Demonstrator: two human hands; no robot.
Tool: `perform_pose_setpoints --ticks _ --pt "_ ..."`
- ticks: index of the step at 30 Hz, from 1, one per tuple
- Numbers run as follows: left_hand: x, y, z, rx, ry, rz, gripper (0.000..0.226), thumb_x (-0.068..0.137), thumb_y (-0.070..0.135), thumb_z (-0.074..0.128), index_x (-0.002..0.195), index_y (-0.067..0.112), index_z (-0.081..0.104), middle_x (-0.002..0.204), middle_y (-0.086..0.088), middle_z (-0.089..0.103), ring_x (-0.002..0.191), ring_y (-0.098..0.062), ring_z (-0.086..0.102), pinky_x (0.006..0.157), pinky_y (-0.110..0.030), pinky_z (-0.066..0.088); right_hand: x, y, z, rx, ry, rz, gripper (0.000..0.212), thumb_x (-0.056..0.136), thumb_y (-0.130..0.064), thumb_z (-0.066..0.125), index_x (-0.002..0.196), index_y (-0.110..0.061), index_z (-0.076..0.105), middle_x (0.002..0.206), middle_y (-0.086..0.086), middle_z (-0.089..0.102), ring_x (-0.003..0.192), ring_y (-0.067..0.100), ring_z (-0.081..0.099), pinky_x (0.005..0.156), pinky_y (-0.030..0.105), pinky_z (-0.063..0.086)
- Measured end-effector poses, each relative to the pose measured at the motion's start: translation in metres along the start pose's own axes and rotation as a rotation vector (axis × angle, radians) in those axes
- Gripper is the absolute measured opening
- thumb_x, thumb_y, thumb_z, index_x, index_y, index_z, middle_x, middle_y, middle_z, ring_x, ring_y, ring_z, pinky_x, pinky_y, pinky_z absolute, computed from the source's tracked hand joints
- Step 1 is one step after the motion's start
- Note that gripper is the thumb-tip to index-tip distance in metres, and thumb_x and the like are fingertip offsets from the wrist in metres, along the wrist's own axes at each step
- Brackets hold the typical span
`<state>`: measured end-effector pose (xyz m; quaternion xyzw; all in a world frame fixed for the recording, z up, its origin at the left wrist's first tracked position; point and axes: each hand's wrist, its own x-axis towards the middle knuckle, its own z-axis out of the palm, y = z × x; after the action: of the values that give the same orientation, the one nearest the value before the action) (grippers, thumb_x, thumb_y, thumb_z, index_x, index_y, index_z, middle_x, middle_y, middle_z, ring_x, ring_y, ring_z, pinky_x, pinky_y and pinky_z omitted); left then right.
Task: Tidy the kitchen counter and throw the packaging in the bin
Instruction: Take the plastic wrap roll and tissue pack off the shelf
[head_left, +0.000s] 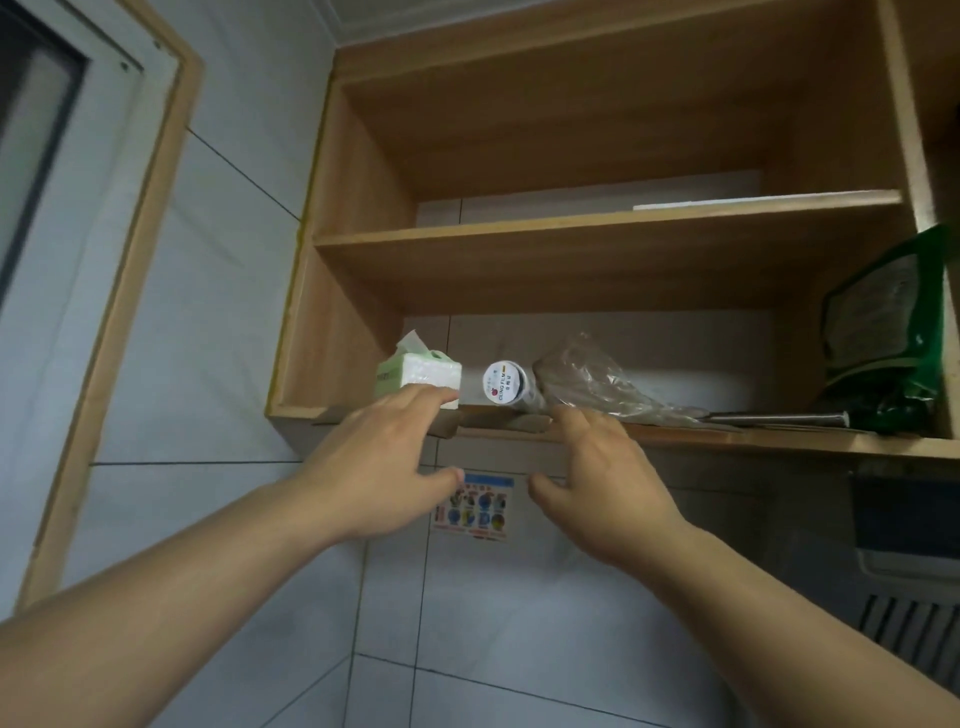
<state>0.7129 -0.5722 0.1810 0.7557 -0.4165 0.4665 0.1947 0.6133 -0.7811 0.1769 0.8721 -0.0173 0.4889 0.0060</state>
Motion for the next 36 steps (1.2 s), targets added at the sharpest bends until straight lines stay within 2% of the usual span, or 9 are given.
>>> perform_pose_setpoints --ticks 4,10,14,17,19,22,25,30,36 --pt "0.016 -0.007 0.025 -0.087 0.057 -0.025 0.085 0.079 0.060 0.061 0.149 0.034 0.022 0.155 0.009 0.034 0.138 -0.013 0.036 0.106 -0.034 0.038 0.021 -0.004 0.008 -0.012 0.083 0.003 0.068 0.084 -0.037 0.067 0.143 -0.020 0.038 0.139 0.003 0.051 0.130 0.022 0.042 0.108 0.040 0.039" --pt "0.037 -0.019 0.048 -0.209 0.086 -0.015 0.090 0.080 0.055 0.062 0.153 0.030 0.017 0.158 0.008 0.027 0.142 -0.012 0.027 0.109 -0.032 0.032 0.067 -0.017 0.023 0.025 0.093 0.029 0.054 0.078 -0.035 0.070 0.126 -0.022 0.047 0.120 0.003 0.058 0.115 0.026 0.050 0.093 0.044 0.047" --pt "0.046 -0.024 0.056 -0.269 0.070 0.019 0.085 0.083 0.049 0.062 0.153 0.030 0.019 0.155 0.009 0.032 0.135 -0.014 0.038 0.105 -0.030 0.035 0.085 -0.018 0.036 0.050 0.111 0.086 0.057 0.075 -0.038 0.074 0.122 -0.020 0.049 0.114 0.004 0.059 0.108 0.027 0.054 0.087 0.045 0.049" --pt "0.048 -0.025 0.060 -0.347 0.085 0.064 0.077 0.084 0.042 0.063 0.149 0.035 0.024 0.148 0.013 0.039 0.131 -0.008 0.037 0.097 -0.022 0.031 0.090 -0.018 0.045 0.090 0.146 0.091 0.038 0.074 -0.032 0.073 0.104 -0.024 0.050 0.098 -0.001 0.061 0.091 0.023 0.058 0.072 0.041 0.050" --pt "0.049 -0.024 0.062 -0.389 0.088 0.086 0.074 0.084 0.038 0.063 0.148 0.035 0.026 0.146 0.012 0.041 0.130 -0.006 0.035 0.097 -0.019 0.029 0.091 -0.019 0.049 0.103 0.160 0.109 0.032 0.075 -0.030 0.071 0.095 -0.024 0.048 0.092 -0.003 0.061 0.084 0.022 0.058 0.066 0.040 0.049" --pt "0.049 -0.023 0.065 -0.384 0.085 0.121 0.079 0.084 0.036 0.064 0.151 0.029 0.024 0.148 0.009 0.040 0.134 -0.010 0.035 0.108 -0.025 0.032 0.091 -0.021 0.052 0.134 0.172 0.133 0.031 0.076 -0.030 0.070 0.095 -0.022 0.047 0.088 -0.004 0.061 0.080 0.019 0.059 0.066 0.041 0.051" --pt "0.050 -0.024 0.066 -0.370 0.083 0.144 0.080 0.083 0.037 0.064 0.152 0.027 0.023 0.148 0.009 0.040 0.135 -0.010 0.035 0.110 -0.031 0.033 0.093 -0.024 0.050 0.143 0.179 0.145 0.033 0.076 -0.032 0.071 0.096 -0.020 0.048 0.086 -0.004 0.063 0.078 0.019 0.061 0.065 0.041 0.052" --pt "0.050 -0.030 0.068 -0.338 0.110 0.147 0.084 0.085 0.044 0.062 0.154 0.028 0.017 0.155 0.010 0.030 0.140 -0.009 0.027 0.111 -0.024 0.025 0.093 -0.023 0.049 0.153 0.207 0.093 0.030 0.078 -0.026 0.074 0.099 -0.018 0.053 0.086 -0.002 0.065 0.079 0.020 0.061 0.069 0.046 0.053" --pt "0.044 -0.044 0.068 -0.310 0.106 0.126 0.088 0.084 0.049 0.060 0.155 0.028 0.012 0.160 0.011 0.021 0.141 -0.006 0.018 0.106 -0.020 0.017 0.088 -0.029 0.036 0.156 0.301 0.031 0.035 0.077 -0.038 0.079 0.098 -0.021 0.057 0.082 -0.005 0.067 0.074 0.016 0.064 0.065 0.045 0.055"
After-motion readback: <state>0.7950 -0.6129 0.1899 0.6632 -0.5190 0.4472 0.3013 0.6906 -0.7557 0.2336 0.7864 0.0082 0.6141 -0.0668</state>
